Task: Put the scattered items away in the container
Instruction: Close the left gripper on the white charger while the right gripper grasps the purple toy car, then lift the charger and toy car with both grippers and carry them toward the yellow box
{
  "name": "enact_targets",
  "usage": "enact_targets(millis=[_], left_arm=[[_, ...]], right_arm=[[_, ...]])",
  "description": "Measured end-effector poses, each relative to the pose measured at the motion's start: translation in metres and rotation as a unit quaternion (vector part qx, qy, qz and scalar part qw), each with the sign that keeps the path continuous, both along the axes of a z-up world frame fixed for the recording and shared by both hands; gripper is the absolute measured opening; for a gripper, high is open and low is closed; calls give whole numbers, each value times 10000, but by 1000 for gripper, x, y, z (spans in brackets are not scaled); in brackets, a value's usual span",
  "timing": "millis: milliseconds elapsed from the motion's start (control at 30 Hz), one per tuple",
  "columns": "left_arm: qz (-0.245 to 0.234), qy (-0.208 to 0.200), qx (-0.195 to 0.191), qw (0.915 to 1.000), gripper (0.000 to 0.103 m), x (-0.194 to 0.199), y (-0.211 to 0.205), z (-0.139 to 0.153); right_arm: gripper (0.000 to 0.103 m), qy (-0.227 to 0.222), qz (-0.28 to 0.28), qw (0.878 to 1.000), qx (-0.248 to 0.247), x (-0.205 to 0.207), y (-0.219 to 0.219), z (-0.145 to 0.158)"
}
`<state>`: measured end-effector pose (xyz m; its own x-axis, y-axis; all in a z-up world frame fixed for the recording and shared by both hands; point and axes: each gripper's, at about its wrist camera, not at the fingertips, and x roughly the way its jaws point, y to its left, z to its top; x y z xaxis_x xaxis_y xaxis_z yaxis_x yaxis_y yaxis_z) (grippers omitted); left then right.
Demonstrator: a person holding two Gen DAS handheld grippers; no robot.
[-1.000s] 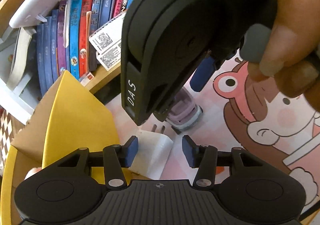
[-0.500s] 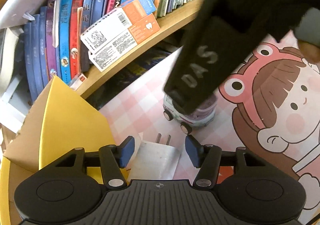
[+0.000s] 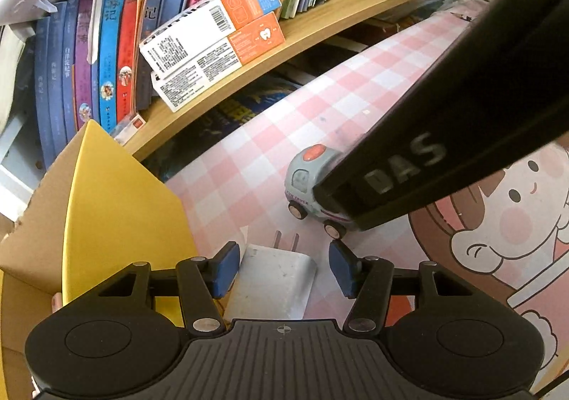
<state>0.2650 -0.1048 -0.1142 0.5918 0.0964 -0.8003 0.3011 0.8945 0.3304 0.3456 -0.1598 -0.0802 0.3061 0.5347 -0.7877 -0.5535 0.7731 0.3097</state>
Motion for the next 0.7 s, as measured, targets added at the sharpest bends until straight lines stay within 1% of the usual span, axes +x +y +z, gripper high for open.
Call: enact_targets(millis=[100,167,300,367,433,467,567,633,700], left_arm=[[-18,-10,-14,10000,57,0,0,0],[-25,-17,-12,10000,57,1,0,0],[-11,-2,-36,10000,56,3,-1,0],[9,10,-87,10000,51,3,-1,1],[74,37,-228,9997,51,1,0,3],[129,44,-356,9993,49,0,1,5],[259,68,-695,9972,37,-5,5,12],[304,134,-986,9946,36,-9,7,15],[258,171,-1177,9926,35,-17,5,17]], right_arm=[[41,28,83,9999,-73,6,9,-6],[38,85,98,9998,-139,9,12,-10],[37,69,-54,9999,-79,8,3,-9],[37,-10,-201,9998,-30,4,-7,-3],[37,-87,-350,9993,17,-1,-19,3],[37,-124,-409,9991,23,-3,-25,6],[37,-129,-649,9977,113,-10,-46,12],[37,-111,-808,9965,184,-14,-58,16],[37,-86,-956,9951,255,-20,-68,20]])
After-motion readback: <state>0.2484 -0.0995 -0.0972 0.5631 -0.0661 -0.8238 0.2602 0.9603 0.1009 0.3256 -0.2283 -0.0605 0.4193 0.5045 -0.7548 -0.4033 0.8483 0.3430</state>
